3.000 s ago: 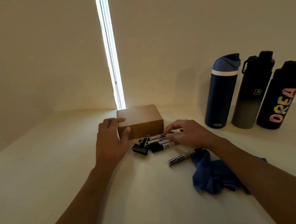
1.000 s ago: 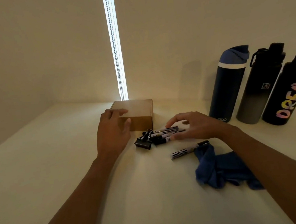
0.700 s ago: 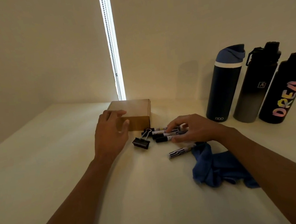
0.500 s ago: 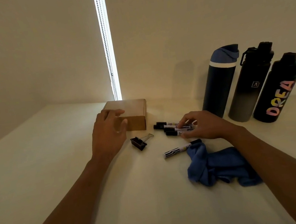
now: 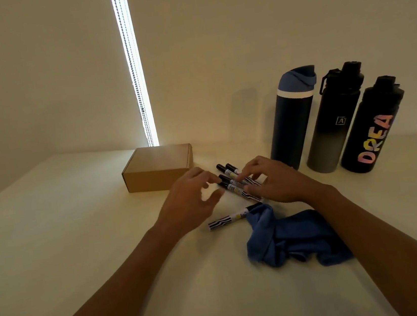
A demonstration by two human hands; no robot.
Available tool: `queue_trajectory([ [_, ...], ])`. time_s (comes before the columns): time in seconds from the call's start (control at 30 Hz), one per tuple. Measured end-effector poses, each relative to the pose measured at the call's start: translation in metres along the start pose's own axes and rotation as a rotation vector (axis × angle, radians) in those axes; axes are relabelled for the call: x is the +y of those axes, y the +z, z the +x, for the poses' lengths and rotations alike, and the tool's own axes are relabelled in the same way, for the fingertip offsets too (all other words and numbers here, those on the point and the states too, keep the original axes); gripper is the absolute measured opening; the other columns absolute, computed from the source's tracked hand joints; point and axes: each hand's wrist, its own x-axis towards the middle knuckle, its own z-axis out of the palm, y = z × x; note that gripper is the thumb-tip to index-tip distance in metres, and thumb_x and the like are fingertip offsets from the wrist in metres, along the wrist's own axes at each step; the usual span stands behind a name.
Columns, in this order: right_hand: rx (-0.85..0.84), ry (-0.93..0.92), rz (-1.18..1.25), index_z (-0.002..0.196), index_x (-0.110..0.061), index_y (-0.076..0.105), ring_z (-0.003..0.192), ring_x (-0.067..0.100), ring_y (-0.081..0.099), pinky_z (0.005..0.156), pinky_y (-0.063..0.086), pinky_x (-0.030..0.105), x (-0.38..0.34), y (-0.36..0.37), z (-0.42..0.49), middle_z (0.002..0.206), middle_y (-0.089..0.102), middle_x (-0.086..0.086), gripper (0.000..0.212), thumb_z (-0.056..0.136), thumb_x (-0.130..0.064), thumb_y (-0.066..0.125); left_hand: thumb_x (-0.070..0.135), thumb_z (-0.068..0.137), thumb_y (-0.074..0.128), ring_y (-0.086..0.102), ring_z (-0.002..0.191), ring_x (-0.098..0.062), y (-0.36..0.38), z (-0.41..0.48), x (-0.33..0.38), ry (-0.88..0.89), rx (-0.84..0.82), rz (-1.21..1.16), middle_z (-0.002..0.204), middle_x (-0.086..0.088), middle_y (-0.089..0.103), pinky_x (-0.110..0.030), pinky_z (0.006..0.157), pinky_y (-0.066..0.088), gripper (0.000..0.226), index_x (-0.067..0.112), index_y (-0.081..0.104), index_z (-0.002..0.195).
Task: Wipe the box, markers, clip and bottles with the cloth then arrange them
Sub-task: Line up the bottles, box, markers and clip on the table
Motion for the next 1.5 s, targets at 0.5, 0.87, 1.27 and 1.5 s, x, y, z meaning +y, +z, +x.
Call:
queue_trajectory([
  [0.5,-0.074,-0.1,-0.064,0.123,-0.046,0.063,0.12,0.002,0.048,0.096,0.042,0.026,0.005,-0.009,0.003,0.135,0.052,-0.021,0.034,0.089,-0.044,0.068,0.075,0.075,0.074,0.062,0.088,0.0,0.027,0.016,0.015,-0.076,-0.116,-0.019,0.103,0.019,0.063,-0.029,0.076,0.059,0.05,0.039,0.075,0.109],
  [0.87,-0.216,-0.117,-0.077,0.129,-0.05,0.057,0.126,-0.003,0.036,0.1,0.038,0.025,0.01,-0.027,-0.004,0.141,0.042,-0.029,0.05,0.082,-0.059,0.07,0.048,0.085,0.078,0.063,0.101,-0.006,0.014,0.016,0.0,-0.102,-0.12,0.116,0.121,0.009,0.069,-0.03,0.091,0.056,0.038,0.028,0.074,0.117],
  [1.27,-0.098,-0.102,-0.085,0.137,-0.039,0.054,0.137,0.001,0.037,0.113,0.035,0.033,-0.004,-0.01,0.014,0.149,0.044,-0.02,0.059,0.083,-0.059,0.069,0.038,0.095,0.071,0.057,0.101,-0.01,0.001,0.012,-0.011,-0.01,-0.109,0.291,0.117,0.007,0.069,-0.027,0.084,0.051,0.025,0.028,0.075,0.119],
  [1.5,-0.055,-0.126,-0.103,0.122,-0.044,0.065,0.12,0.001,0.045,0.098,0.04,0.028,0.01,-0.006,0.015,0.135,0.054,-0.019,0.038,0.085,-0.052,0.07,0.031,0.1,0.066,0.057,0.102,-0.012,0.006,0.012,-0.016,0.037,-0.119,0.293,0.119,0.006,0.069,-0.029,0.083,0.052,0.024,0.029,0.074,0.124],
])
